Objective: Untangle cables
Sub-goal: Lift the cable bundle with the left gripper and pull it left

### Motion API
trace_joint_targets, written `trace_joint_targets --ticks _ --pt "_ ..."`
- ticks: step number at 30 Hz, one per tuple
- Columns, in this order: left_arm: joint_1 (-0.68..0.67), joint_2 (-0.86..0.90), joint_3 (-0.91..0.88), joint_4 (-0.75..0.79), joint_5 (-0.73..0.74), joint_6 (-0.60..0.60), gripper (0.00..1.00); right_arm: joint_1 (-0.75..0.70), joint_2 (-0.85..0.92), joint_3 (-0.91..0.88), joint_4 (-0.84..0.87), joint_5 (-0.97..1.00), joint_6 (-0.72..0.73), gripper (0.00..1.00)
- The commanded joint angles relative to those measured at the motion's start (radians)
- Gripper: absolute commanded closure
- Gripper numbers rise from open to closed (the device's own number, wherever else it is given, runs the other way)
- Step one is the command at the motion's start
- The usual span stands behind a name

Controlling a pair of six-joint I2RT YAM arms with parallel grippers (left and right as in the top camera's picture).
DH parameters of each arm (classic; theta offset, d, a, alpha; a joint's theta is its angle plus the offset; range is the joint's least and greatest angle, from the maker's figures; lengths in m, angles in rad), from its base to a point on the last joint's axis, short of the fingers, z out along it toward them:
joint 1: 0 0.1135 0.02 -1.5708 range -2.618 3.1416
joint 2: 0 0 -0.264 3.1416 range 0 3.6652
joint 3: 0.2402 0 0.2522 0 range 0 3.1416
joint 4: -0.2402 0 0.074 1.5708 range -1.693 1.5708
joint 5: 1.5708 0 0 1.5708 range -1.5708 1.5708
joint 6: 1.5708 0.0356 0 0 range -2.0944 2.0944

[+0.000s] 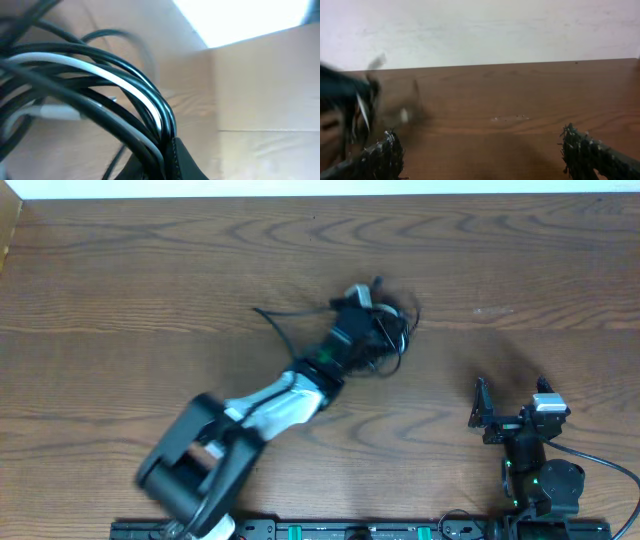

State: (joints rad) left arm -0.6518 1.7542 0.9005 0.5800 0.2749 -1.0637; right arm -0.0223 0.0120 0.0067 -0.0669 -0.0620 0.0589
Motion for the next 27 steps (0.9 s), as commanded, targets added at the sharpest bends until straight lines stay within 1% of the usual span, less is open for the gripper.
trace_joint_targets --ticks 1,4,7,10,11,13,16,20,21,23,25,27 --pt "0.055 -0.117 0.018 0.003 0.161 0.099 0.92 -0.003 -0.006 -0.001 -0.005 0.007 -0.012 0.01" --pt "0.109 -0.195 0.018 -0.026 0.282 0.169 0.92 -0.003 -0.006 -0.001 -0.005 0.007 -0.012 0.01" --pt "0.146 -0.245 0.018 -0.129 0.359 0.249 0.92 -0.003 -0.006 -0.001 -0.005 0.007 -0.012 0.01" --pt "0.174 -0.271 0.018 -0.268 0.427 0.370 0.92 -0.003 -0.006 -0.001 -0.005 0.007 -0.012 0.01" --pt "0.186 -0.274 0.018 -0.327 0.474 0.442 0.92 -0.003 -0.006 -0.001 -0.005 0.006 -0.012 0.01" --pt "0.200 -0.273 0.018 -0.390 0.554 0.535 0.92 -0.003 -0.006 -0.001 -0.005 0.006 -0.012 0.01" --pt "0.228 -0.272 0.018 -0.477 0.707 0.669 0.92 -0.003 -0.006 -0.001 -0.005 0.007 -0.012 0.01" --pt "0.286 -0.272 0.018 -0.504 1.051 0.858 0.92 -0.003 -0.006 -0.001 -0.005 0.007 -0.012 0.01" --pt "0.307 -0.272 0.018 -0.499 1.142 0.886 0.92 -0.003 -0.006 -0.001 -0.005 0.006 -0.012 0.01" --pt "0.343 -0.272 0.018 -0.492 1.253 0.896 0.92 -0.003 -0.006 -0.001 -0.005 0.006 -0.012 0.01" --pt "0.385 -0.272 0.018 -0.494 1.289 0.895 0.92 -0.003 -0.006 -0.001 -0.005 0.007 -0.012 0.01" --pt "0.421 -0.272 0.016 -0.501 1.286 0.894 0.92 -0.003 -0.006 -0.001 -0.005 0.007 -0.012 0.01"
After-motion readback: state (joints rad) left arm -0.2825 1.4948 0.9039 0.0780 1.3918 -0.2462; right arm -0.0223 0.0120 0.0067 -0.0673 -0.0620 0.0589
